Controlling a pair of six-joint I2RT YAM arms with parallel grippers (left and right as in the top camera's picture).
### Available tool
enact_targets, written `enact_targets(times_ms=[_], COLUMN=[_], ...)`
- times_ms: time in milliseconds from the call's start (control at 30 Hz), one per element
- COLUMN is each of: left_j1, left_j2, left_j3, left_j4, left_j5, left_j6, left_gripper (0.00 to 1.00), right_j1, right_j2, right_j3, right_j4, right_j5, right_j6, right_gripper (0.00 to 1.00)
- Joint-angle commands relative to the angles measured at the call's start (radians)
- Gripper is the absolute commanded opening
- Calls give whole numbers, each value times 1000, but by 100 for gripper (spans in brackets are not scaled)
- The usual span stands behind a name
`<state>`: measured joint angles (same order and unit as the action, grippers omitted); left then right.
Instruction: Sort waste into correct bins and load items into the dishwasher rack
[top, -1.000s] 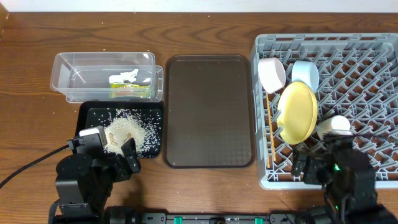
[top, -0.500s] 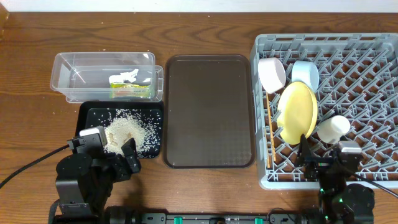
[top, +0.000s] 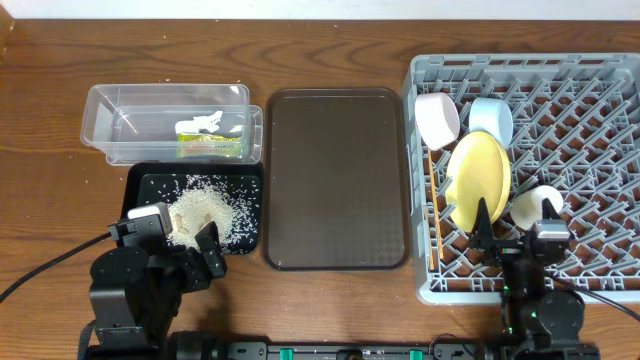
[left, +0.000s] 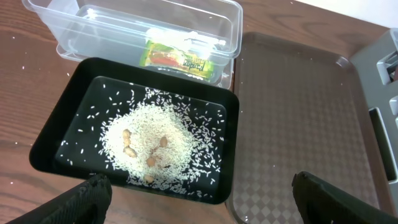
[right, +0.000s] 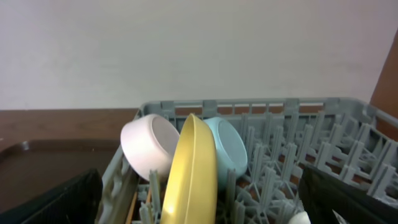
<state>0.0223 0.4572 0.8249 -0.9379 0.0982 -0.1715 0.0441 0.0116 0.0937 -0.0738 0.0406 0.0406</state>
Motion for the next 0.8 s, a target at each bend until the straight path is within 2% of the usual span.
enact_targets(times_ms=[0, 167, 300, 767], left_j1=[-2, -2, -2, -2], left_j2=[-1, -1, -1, -1], left_j3=[-8, -8, -8, -8], left_j4=[1, 1, 1, 1], left_j5=[-1, -1, -1, -1], left_j6=[3, 2, 3, 3], left_gripper=[96, 96, 96, 96], right_j1=[-11, -11, -11, -11], right_j2=[-6, -6, -5, -4], right_j3=[-72, -88, -89, -88], right_j4=[82, 91, -1, -1], right_j5=[-4, -8, -42, -48], right_j6=[-17, -63, -76, -75], right_gripper=[98, 99, 99, 99])
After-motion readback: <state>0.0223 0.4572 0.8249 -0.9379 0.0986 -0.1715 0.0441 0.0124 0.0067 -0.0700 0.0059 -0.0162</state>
